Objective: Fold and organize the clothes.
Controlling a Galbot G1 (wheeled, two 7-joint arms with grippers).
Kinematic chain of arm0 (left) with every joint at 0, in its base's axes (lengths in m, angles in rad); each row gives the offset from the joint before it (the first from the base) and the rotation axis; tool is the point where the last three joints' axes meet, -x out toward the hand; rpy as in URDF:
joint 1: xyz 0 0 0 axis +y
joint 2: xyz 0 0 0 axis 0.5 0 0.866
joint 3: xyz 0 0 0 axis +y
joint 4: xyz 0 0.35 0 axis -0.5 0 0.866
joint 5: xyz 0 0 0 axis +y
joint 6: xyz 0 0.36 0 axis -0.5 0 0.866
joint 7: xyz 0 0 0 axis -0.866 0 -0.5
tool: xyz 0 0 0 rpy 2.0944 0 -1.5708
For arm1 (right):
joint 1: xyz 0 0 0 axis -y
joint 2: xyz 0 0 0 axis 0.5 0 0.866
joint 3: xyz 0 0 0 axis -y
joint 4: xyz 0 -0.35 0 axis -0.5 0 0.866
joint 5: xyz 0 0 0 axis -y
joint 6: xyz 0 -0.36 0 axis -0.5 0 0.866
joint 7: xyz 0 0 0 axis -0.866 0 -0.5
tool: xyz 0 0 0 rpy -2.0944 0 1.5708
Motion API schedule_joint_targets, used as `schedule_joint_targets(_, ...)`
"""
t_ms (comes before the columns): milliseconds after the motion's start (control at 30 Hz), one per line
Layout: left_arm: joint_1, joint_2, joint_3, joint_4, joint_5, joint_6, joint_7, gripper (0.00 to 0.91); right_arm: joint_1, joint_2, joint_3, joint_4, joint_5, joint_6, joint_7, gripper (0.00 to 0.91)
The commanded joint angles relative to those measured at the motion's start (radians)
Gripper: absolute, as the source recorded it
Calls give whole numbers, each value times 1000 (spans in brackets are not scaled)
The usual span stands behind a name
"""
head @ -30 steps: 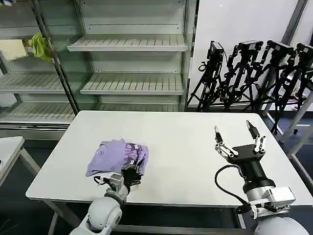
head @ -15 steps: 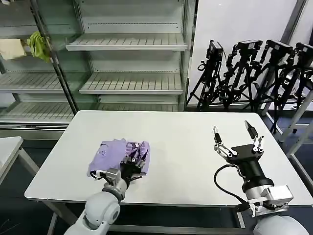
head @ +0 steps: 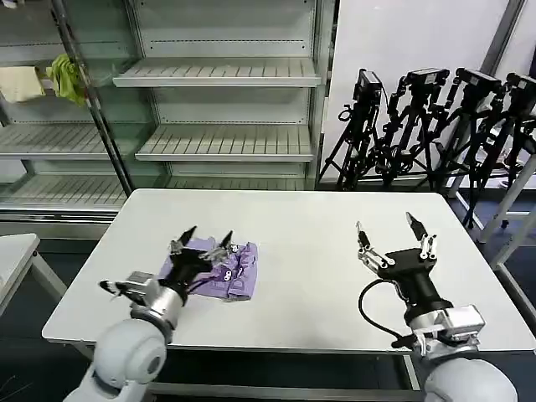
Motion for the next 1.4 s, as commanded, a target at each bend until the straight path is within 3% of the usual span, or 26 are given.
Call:
schedule_joint_targets(33, 78, -9, -212, -123, -23, 14, -17, 907, 161, 84, -215, -156, 177, -30, 31, 907)
schedule_joint_targets(300, 131, -48, -269, -158, -10, 25, -26, 907, 300, 247, -480, -365, 212, -23, 60, 907)
schedule_joint_targets(500, 172, -76, -294, -169, 5, 21, -24, 907, 390, 375, -584, -514, 203, -18, 63, 907)
schedule_joint_targets(867, 195, -96, -302, -176, 31, 17, -15, 907, 420, 503, -633, -623, 186, -5, 72, 907)
schedule_joint_targets(1400, 217, -89, -329, -180, 34, 1, -4, 907, 395, 516, -625, -639, 177, 7, 89, 907)
